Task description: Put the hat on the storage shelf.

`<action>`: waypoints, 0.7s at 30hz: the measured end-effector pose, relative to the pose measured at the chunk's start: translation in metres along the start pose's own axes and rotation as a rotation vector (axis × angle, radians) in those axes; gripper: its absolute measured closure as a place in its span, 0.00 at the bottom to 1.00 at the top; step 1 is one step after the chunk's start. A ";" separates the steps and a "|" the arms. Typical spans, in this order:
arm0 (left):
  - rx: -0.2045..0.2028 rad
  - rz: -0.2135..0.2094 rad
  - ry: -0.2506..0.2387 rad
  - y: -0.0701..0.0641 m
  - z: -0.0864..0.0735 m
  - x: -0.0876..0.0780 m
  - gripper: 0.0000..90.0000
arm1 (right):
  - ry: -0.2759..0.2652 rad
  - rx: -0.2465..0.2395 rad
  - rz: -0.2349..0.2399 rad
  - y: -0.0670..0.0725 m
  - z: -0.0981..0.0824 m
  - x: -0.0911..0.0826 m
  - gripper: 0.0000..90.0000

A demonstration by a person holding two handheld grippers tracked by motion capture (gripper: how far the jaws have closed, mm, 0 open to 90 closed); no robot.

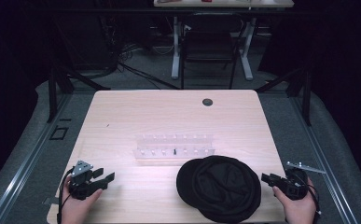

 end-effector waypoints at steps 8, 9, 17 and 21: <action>-0.003 0.000 0.003 0.000 0.002 0.002 0.50 | 0.007 -0.021 0.010 0.003 -0.001 -0.002 0.62; 0.003 0.000 -0.001 -0.001 0.002 0.002 0.50 | 0.007 -0.020 0.009 0.004 -0.002 -0.003 0.62; 0.004 0.017 -0.019 0.003 0.003 -0.002 0.50 | 0.037 -0.018 0.009 0.008 0.001 -0.004 0.62; -0.018 0.022 -0.027 0.006 0.003 -0.003 0.51 | 0.046 0.007 0.035 0.012 0.008 -0.009 0.64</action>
Point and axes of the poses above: each handheld gripper's, and its own axes: x roughly forward along the jaws, z roughly out of its top, y roughly to its left, the point moved 8 cm from there along x, roughly forward along the jaws, and after that the axes turned 10 degrees about y, right-handed, at the moved point
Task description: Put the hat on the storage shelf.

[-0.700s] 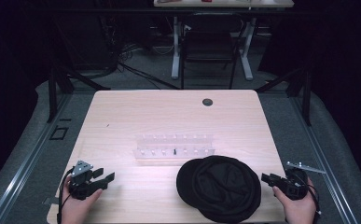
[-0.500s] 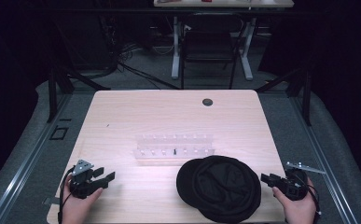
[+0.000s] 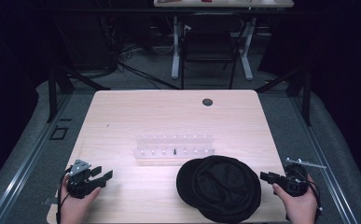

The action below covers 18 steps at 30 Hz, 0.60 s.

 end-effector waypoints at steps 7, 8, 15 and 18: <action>-0.007 -0.003 0.016 0.001 -0.003 -0.001 0.51 | 0.032 0.015 0.000 0.001 -0.001 -0.009 0.64; -0.008 -0.002 0.011 0.001 -0.003 -0.001 0.51 | 0.032 0.015 0.000 0.001 -0.001 -0.009 0.64; -0.008 -0.011 0.033 -0.002 -0.005 0.001 0.51 | 0.083 0.045 0.000 0.000 -0.008 -0.009 0.65; -0.007 -0.013 0.030 -0.003 -0.004 0.002 0.51 | 0.091 0.034 0.015 0.002 -0.010 -0.007 0.65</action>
Point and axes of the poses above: each handheld gripper's, and its own axes: x roughly forward along the jaws, z roughly out of its top, y roughly to its left, the point moved 8 cm from there along x, roughly forward along the jaws, and after that the axes turned 10 degrees about y, right-handed, at the moved point
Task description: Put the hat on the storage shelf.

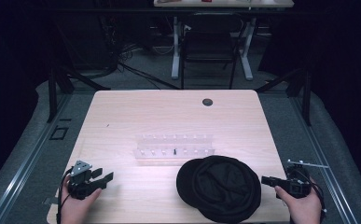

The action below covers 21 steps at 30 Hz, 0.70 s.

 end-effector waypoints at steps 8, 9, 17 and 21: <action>0.008 -0.009 0.009 -0.003 0.001 0.003 0.51 | 0.038 -0.034 0.010 0.009 -0.003 0.001 0.66; 0.009 -0.008 0.008 -0.003 0.001 0.003 0.51 | 0.043 -0.038 0.008 0.010 -0.004 0.002 0.66; 0.003 -0.002 0.007 -0.001 0.001 0.002 0.51 | 0.093 -0.041 -0.013 0.010 -0.006 0.010 0.68; 0.000 0.001 0.002 0.000 0.001 0.001 0.51 | 0.107 -0.032 -0.013 0.010 -0.007 0.014 0.69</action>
Point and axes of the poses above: each handheld gripper's, and its own axes: x roughly forward along the jaws, z roughly out of its top, y roughly to its left, the point moved 8 cm from there along x, roughly forward along the jaws, and after that the axes turned 10 degrees about y, right-handed, at the moved point
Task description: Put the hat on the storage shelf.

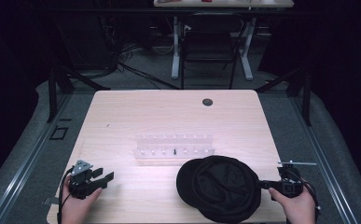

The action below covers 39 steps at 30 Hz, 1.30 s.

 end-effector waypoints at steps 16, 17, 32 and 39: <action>-0.001 -0.001 0.003 0.002 -0.001 -0.002 0.52 | 0.029 0.006 0.015 -0.001 -0.001 0.010 0.72; -0.003 -0.001 0.003 0.002 -0.001 -0.002 0.52 | 0.029 0.006 0.015 -0.001 -0.001 0.010 0.72; -0.014 -0.003 0.001 0.002 -0.001 -0.002 0.54 | 0.076 0.005 0.033 -0.002 0.001 0.014 0.75; -0.009 -0.005 0.008 0.001 -0.002 -0.001 0.54 | 0.137 -0.008 0.005 -0.005 0.004 0.014 0.77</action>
Point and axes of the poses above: each handheld gripper's, and its own axes: x roughly forward along the jaws, z roughly out of its top, y roughly to its left, the point moved 8 cm from there along x, roughly forward along the jaws, and after that the axes turned 10 degrees about y, right-handed, at the moved point
